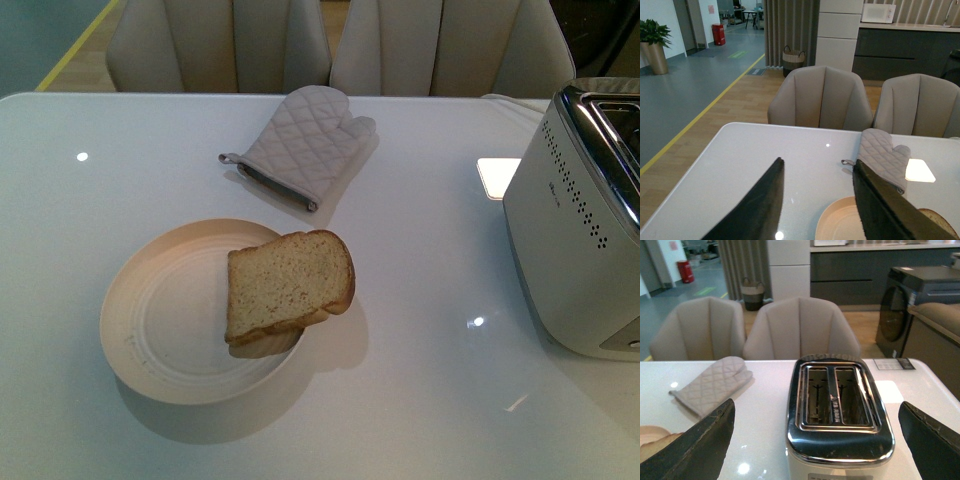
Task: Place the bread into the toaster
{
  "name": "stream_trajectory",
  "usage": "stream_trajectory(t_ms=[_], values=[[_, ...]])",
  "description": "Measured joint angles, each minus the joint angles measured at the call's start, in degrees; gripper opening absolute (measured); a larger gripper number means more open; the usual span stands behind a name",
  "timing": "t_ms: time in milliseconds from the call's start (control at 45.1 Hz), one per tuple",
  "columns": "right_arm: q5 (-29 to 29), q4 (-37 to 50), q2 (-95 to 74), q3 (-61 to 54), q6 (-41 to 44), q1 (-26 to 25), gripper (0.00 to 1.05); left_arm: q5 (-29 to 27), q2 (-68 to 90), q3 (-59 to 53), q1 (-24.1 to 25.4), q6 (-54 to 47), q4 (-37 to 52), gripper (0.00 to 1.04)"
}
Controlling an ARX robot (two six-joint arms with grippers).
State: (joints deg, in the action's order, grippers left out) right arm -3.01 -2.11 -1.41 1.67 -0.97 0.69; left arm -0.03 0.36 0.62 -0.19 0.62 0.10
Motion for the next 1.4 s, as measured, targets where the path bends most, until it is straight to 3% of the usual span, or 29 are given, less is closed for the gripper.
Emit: stream_trajectory(t_ms=[89,155,288,377,620,842,1041,1396], values=[[-15.9,-14.0,-10.1,6.2,-3.7,6.3,0.96,-0.1,0.0,0.0,0.0,0.0,0.0,0.57],[-21.4,-16.4,-16.5,8.2,-4.8,9.6,0.96,0.0,-0.1,0.0,0.0,0.0,0.0,0.67],[-22.8,-9.8,-27.4,11.0,-6.0,14.3,0.96,0.0,-0.1,0.0,0.0,0.0,0.0,0.87],[-20.5,-2.5,-36.5,14.3,-7.6,17.1,0.96,0.0,-0.1,0.0,0.0,-0.1,0.0,0.99],[-8.5,12.8,-64.9,21.2,-16.1,21.4,0.96,0.0,-0.1,0.0,0.0,-0.1,0.0,0.98],[-1.7,23.1,-83.7,24.8,-21.2,21.4,0.96,0.0,-0.1,0.0,0.0,-0.1,0.0,0.98],[8.1,34.9,-103.0,29.2,-29.4,20.6,0.96,0.0,-0.1,0.0,0.0,-0.1,0.0,0.98],[14.9,43.7,-122.7,37.2,-40.7,21.7,0.96,0.0,-0.1,0.0,0.0,-0.1,0.0,0.98]])
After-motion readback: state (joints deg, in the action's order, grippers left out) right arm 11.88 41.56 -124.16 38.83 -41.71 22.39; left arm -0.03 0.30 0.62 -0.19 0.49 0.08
